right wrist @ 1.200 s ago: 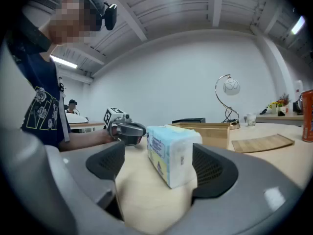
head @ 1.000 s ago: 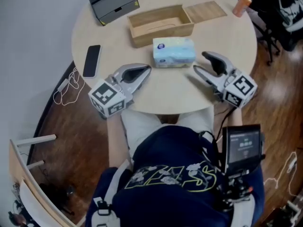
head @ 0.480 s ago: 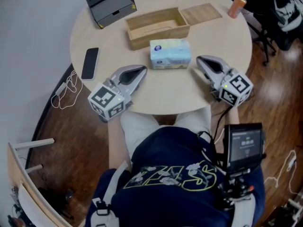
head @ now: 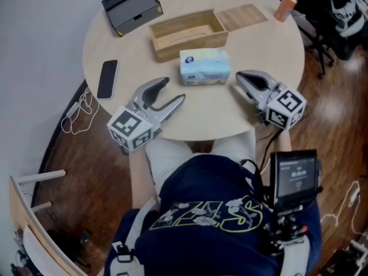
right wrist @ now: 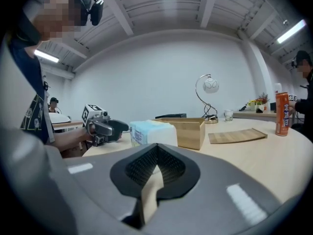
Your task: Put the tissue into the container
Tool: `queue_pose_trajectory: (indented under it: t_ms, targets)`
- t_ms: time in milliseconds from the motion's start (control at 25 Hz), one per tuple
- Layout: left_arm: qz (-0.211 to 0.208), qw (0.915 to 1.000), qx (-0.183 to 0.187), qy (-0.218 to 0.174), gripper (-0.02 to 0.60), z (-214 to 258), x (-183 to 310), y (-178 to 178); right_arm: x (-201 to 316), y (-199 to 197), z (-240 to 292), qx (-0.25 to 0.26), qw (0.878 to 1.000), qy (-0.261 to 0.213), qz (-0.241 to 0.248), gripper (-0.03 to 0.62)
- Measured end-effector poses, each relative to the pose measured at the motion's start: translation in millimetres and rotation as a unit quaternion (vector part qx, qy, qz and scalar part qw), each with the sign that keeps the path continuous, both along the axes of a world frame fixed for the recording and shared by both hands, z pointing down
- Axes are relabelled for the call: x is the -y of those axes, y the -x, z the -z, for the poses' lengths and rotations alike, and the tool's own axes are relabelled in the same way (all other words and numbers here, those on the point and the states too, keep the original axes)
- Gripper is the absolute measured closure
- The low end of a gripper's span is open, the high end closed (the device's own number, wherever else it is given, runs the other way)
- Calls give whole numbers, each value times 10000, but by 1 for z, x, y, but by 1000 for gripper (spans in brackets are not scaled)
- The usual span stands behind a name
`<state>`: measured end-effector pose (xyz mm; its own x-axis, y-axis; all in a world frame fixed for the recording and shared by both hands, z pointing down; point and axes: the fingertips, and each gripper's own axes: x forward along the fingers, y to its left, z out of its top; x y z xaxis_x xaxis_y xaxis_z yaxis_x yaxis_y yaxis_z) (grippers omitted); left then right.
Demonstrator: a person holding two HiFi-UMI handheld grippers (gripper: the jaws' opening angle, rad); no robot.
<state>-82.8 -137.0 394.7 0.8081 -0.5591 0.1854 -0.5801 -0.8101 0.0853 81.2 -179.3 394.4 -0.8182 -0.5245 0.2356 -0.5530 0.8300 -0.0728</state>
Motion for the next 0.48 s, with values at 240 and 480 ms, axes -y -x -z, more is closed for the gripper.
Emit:
queue_pose_trajectory:
  t_ms: [240,480]
  targets:
    - [-120,9999,38,36,330,-3,0,-1,-5,2,3,112,9976,-13,682,312]
    - [-105,9994,177,267,265,-12,14,2,-3,3,-10,-4,9919,100,1269,192]
